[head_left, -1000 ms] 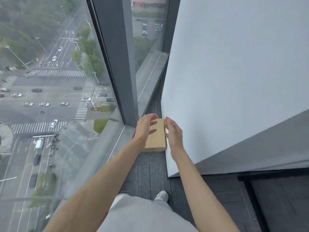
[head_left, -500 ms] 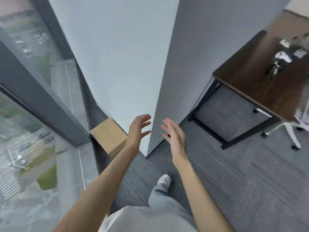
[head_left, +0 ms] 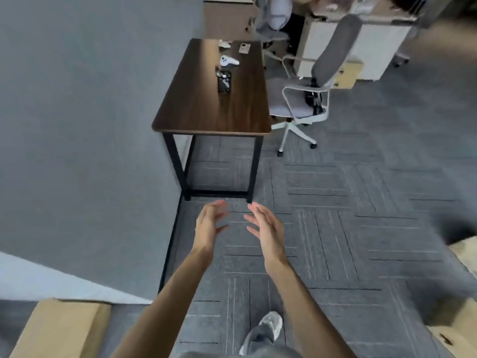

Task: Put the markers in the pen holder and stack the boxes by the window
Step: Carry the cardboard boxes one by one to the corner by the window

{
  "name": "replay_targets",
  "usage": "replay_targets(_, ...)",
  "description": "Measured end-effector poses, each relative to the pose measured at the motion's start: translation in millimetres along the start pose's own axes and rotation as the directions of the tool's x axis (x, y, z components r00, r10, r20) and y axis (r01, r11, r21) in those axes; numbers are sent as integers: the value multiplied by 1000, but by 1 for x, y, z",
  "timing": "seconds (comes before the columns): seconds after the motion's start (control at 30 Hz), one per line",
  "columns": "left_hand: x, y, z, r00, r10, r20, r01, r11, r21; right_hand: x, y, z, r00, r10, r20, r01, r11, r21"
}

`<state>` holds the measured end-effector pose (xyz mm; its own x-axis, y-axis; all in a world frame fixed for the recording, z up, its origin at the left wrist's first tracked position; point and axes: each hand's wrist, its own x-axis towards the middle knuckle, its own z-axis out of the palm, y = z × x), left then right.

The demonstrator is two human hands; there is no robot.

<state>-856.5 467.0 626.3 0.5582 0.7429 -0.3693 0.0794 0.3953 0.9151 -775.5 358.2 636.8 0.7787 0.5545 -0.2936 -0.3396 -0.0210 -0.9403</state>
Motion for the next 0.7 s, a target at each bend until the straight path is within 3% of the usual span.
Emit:
replay_targets(0.13, 42, -9, 101, 977, -96, 191, 83, 994, 75, 47, -24, -93, 990, -25, -140, 27, 1000, 9)
replay_targets(0.27, 65, -19, 199, 933, -182, 311, 122, 972, 201, 77, -36, -171, 947, 40, -318, -21, 998, 62)
replay_targets(0.5, 112, -50, 342, 844, -307, 440, 131, 913, 387, 121, -48, -266, 820, 134, -557, -67, 988, 139)
replay_targets(0.7, 172, -56, 470, 732, -386, 562, 107, 879, 464, 202, -88, -347, 681, 105, -725, -18, 992, 126)
